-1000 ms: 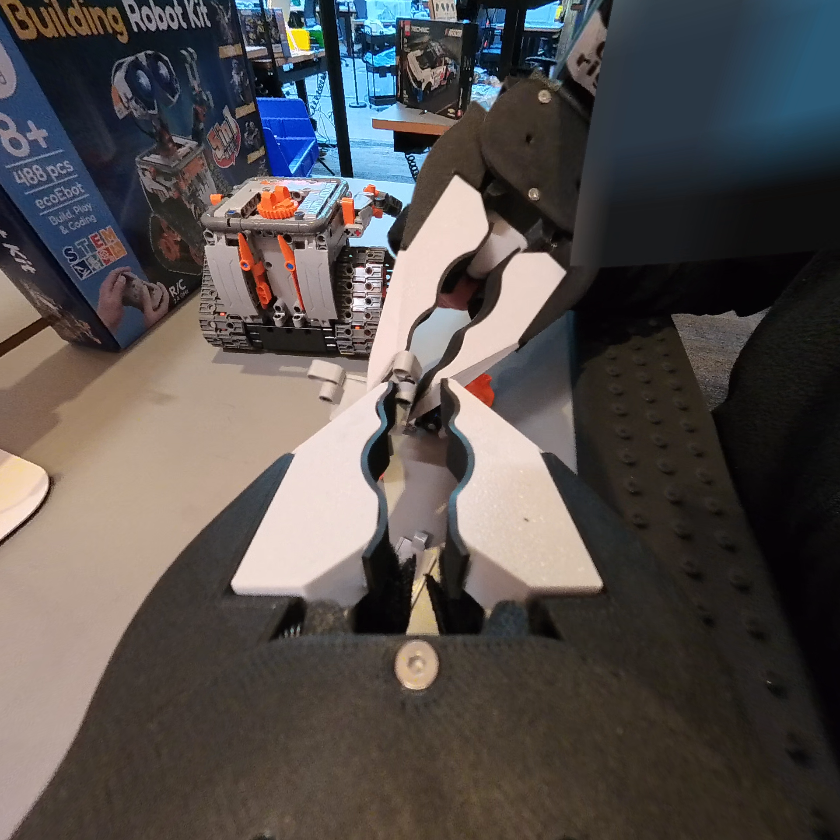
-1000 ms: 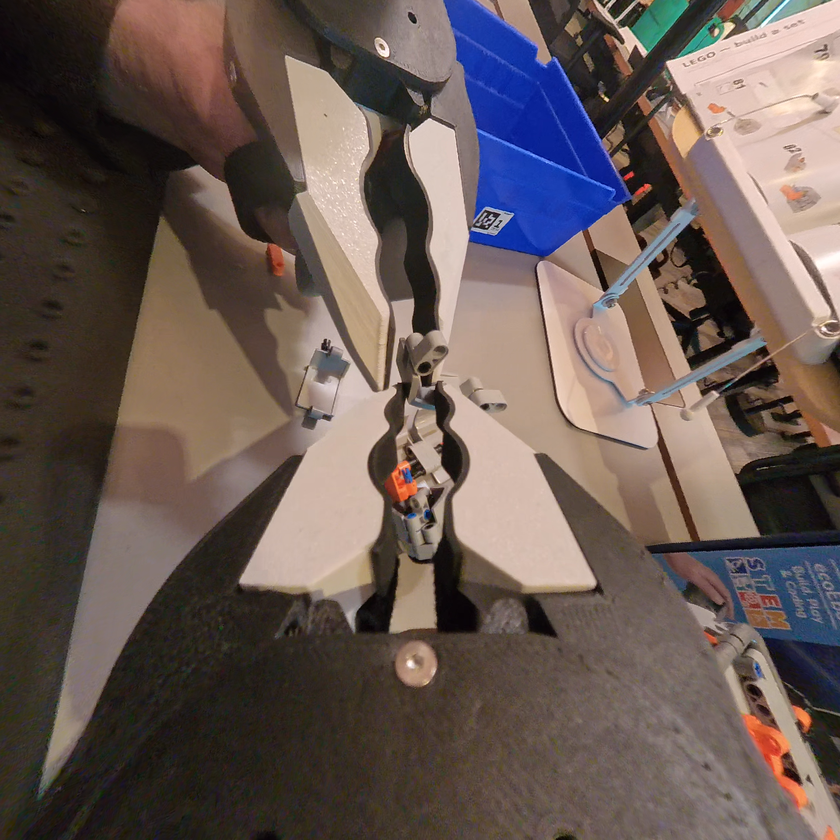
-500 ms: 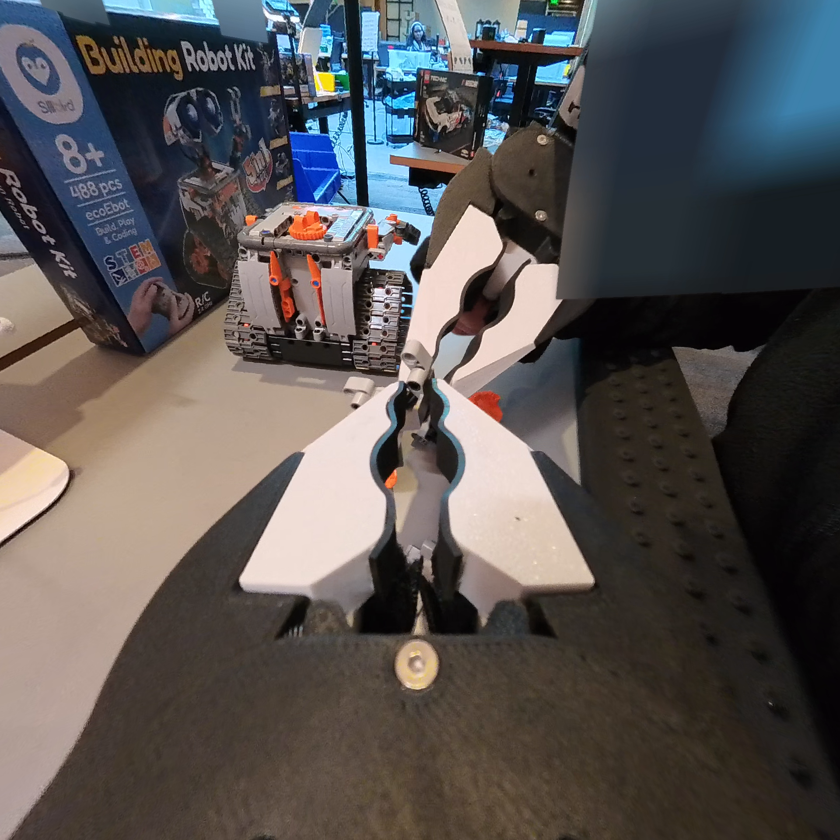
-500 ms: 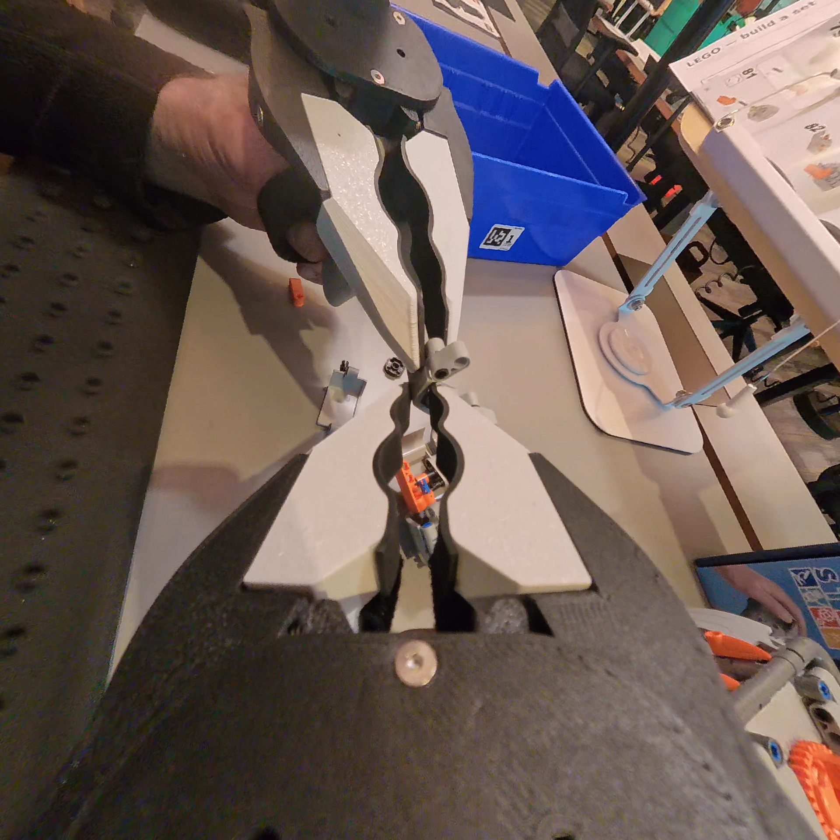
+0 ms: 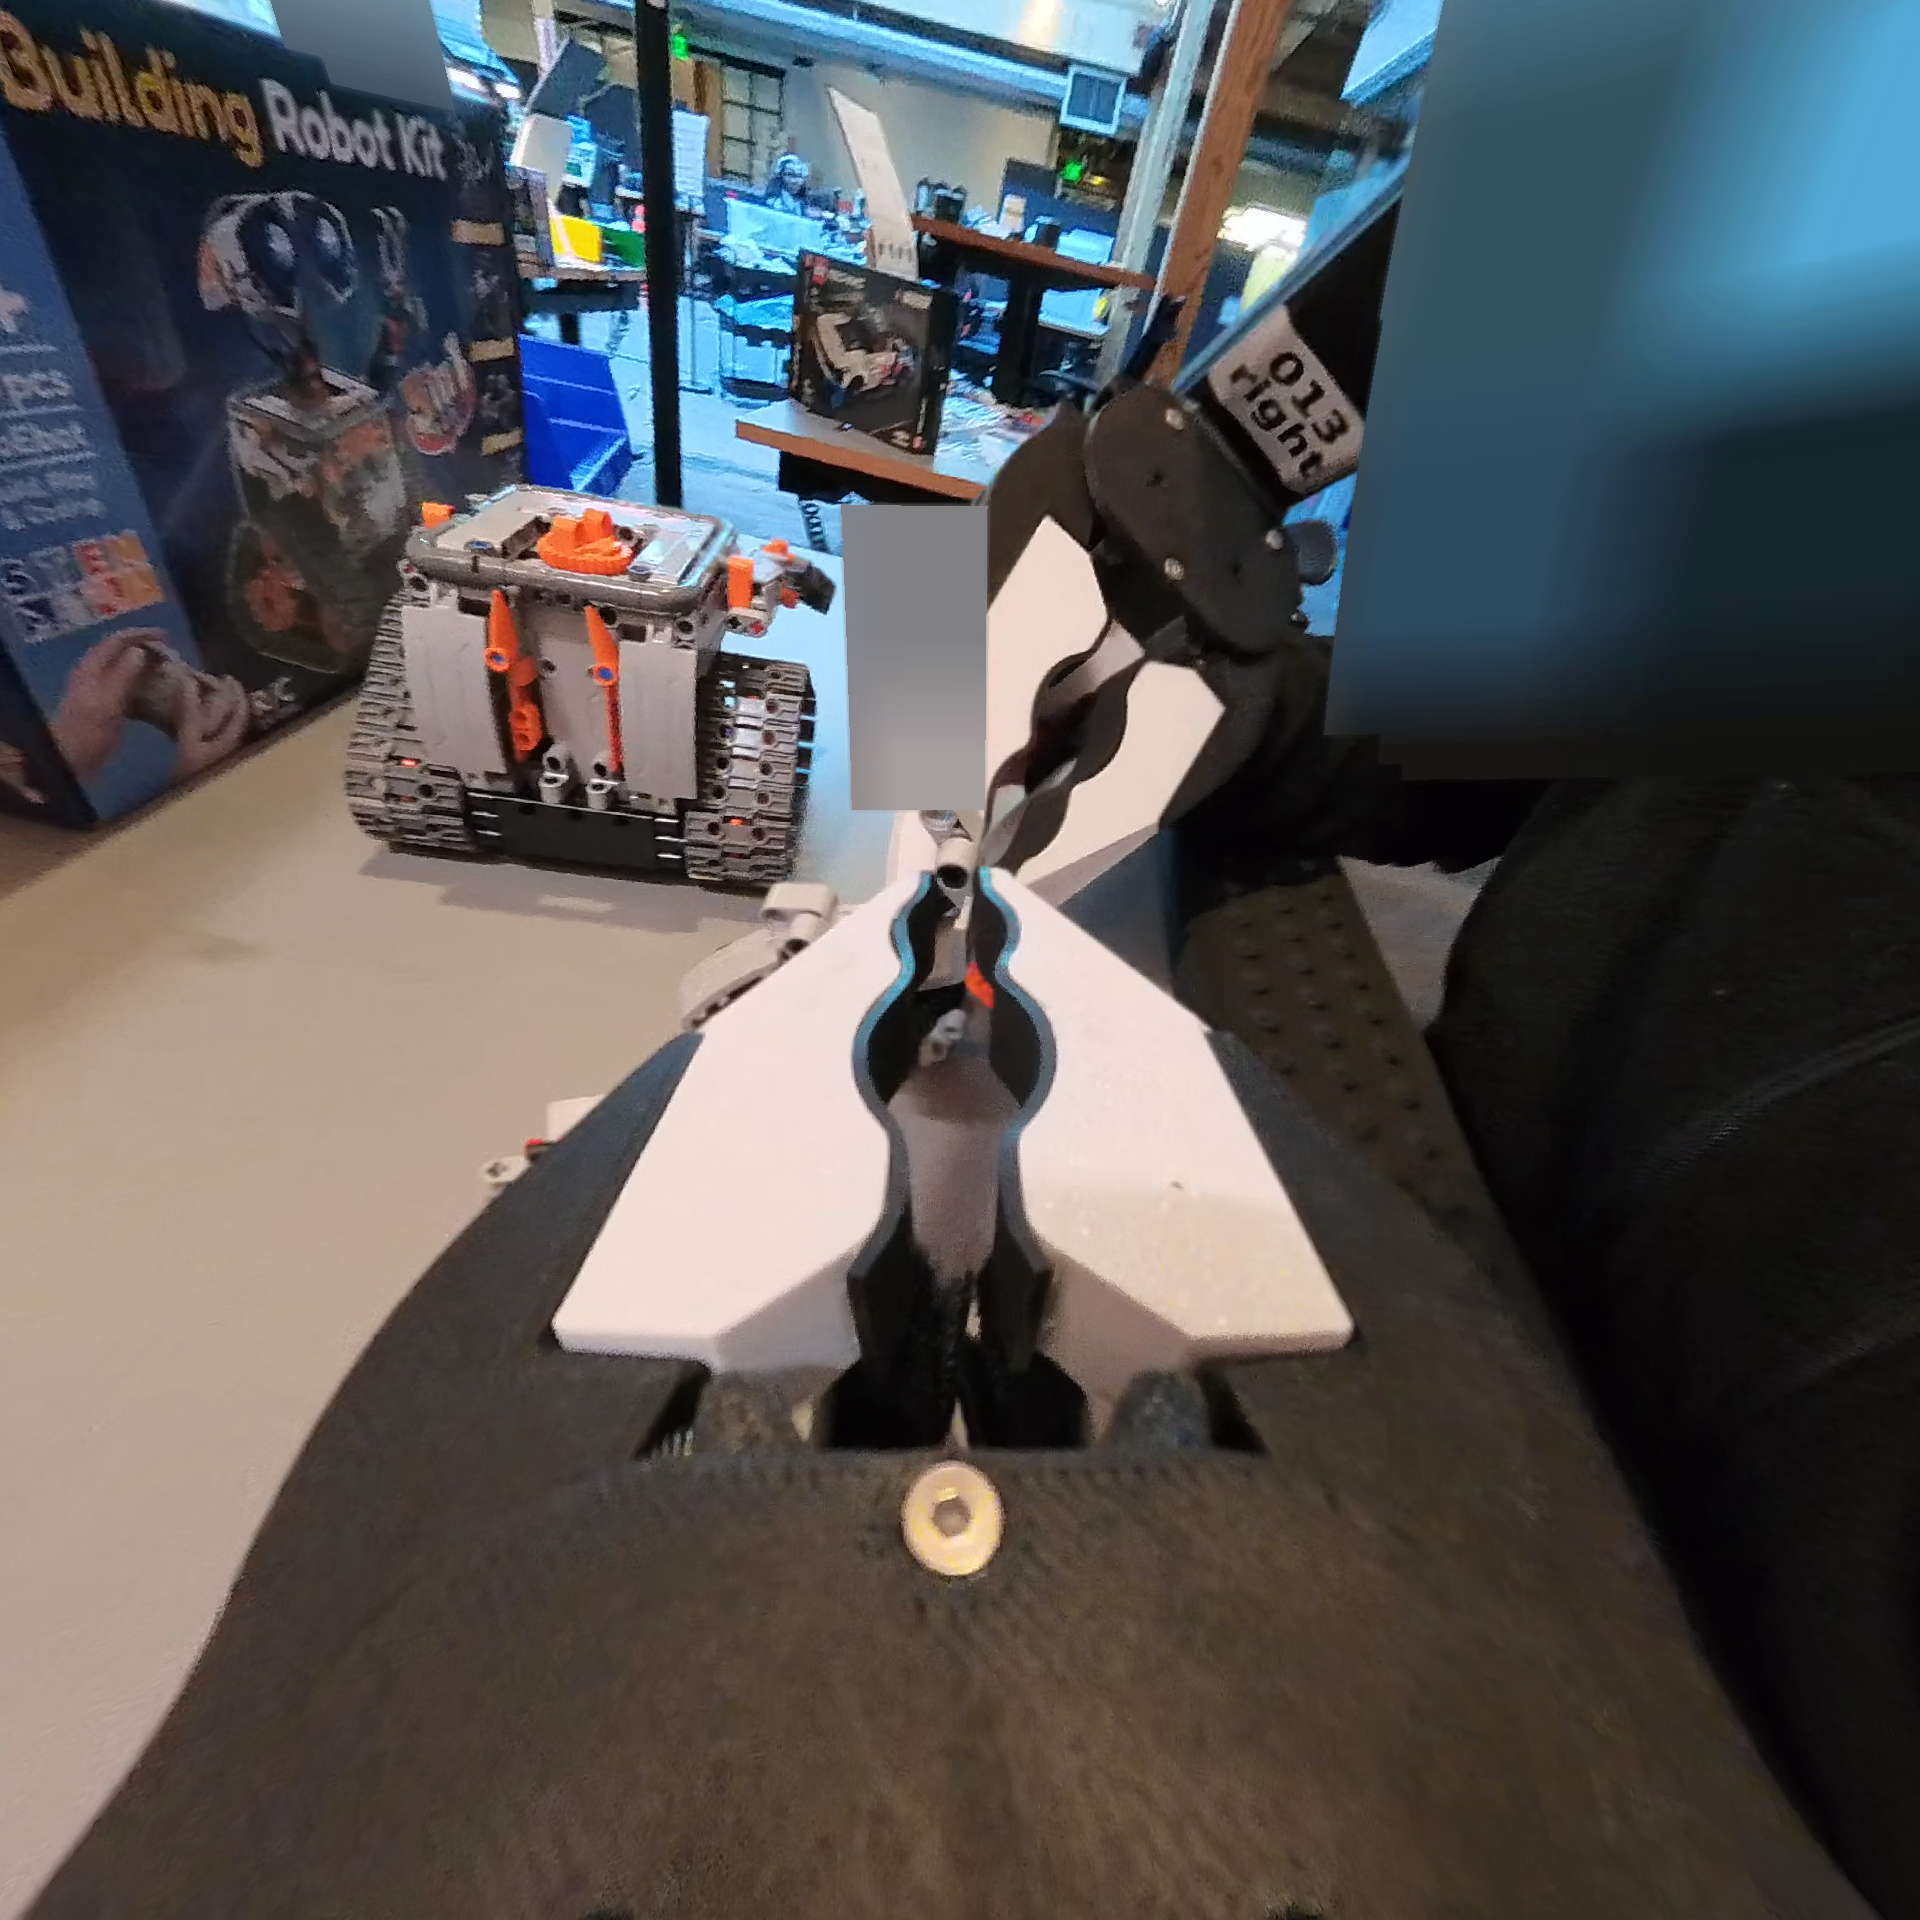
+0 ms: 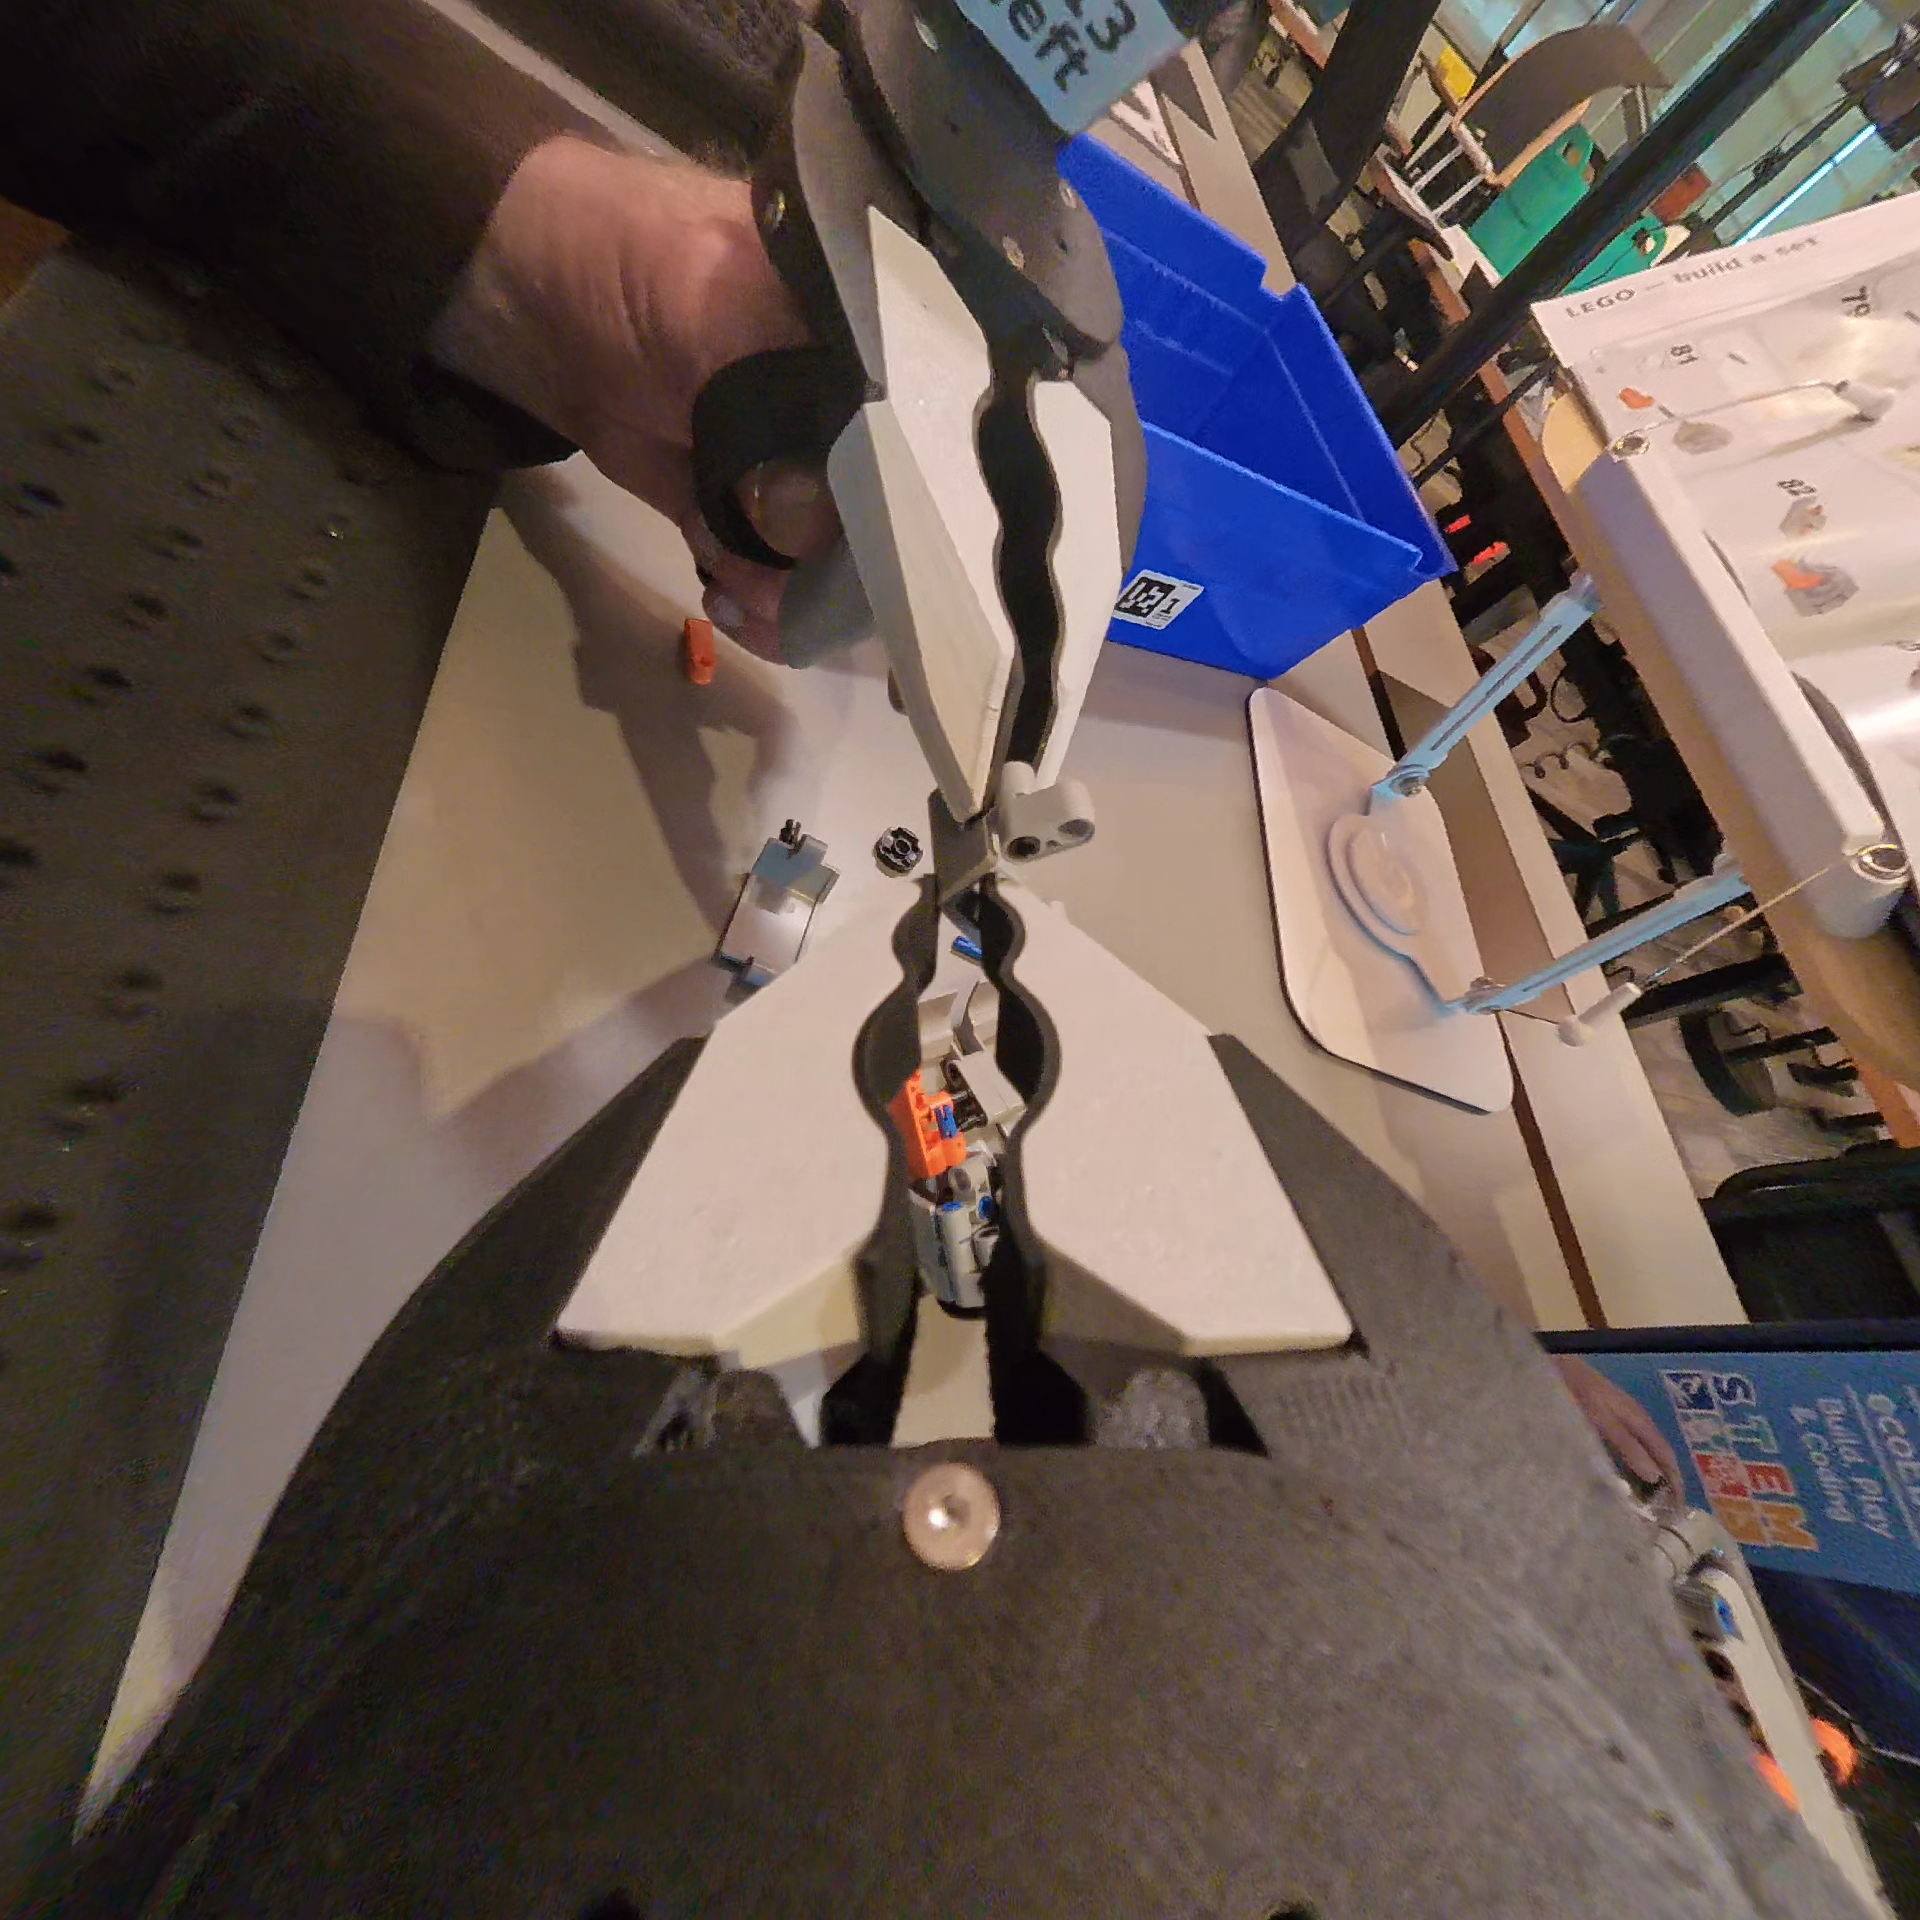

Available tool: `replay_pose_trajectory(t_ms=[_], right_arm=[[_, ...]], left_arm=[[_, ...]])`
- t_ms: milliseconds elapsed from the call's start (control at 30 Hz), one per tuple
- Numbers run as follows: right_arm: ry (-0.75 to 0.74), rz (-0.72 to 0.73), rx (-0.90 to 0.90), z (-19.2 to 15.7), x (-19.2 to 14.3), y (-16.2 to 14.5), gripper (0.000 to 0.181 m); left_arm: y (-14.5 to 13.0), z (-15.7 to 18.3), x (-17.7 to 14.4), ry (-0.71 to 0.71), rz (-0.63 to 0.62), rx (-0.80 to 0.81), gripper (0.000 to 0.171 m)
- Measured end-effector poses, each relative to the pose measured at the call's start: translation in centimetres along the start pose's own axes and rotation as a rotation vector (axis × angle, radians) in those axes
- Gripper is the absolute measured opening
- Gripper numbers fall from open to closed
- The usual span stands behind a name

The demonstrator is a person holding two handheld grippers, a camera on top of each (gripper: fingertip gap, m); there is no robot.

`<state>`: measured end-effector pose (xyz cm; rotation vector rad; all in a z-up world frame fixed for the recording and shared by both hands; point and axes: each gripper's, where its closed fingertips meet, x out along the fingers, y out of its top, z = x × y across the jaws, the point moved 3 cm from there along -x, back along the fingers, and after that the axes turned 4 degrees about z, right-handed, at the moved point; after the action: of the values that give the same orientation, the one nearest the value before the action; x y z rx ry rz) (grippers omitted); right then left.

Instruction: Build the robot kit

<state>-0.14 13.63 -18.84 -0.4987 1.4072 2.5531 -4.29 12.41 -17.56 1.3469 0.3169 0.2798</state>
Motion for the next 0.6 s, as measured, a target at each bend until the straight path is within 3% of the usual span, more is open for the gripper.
replay_pose_trajectory(t_ms=[200, 367, 600], right_arm=[[0.005, -0.048, -0.020, -0.17, 0.08, -0.49, 0.003], [0.033, -0.032, -0.013, -0.62, 0.14, -0.19, 0.003], [0.057, -0.007, 0.035, -0.66, 0.08, 0.02, 0.003]], left_arm=[[0.34, -0.08, -0.05, 0.001, 0.023, -0.009, 0.016], [0.16, 0.20, 0.06, 0.004, 0.002, 0.024, 0.006], [0.30, 0.35, 0.01, 0.008, 0.009, 0.044, 0.005]])
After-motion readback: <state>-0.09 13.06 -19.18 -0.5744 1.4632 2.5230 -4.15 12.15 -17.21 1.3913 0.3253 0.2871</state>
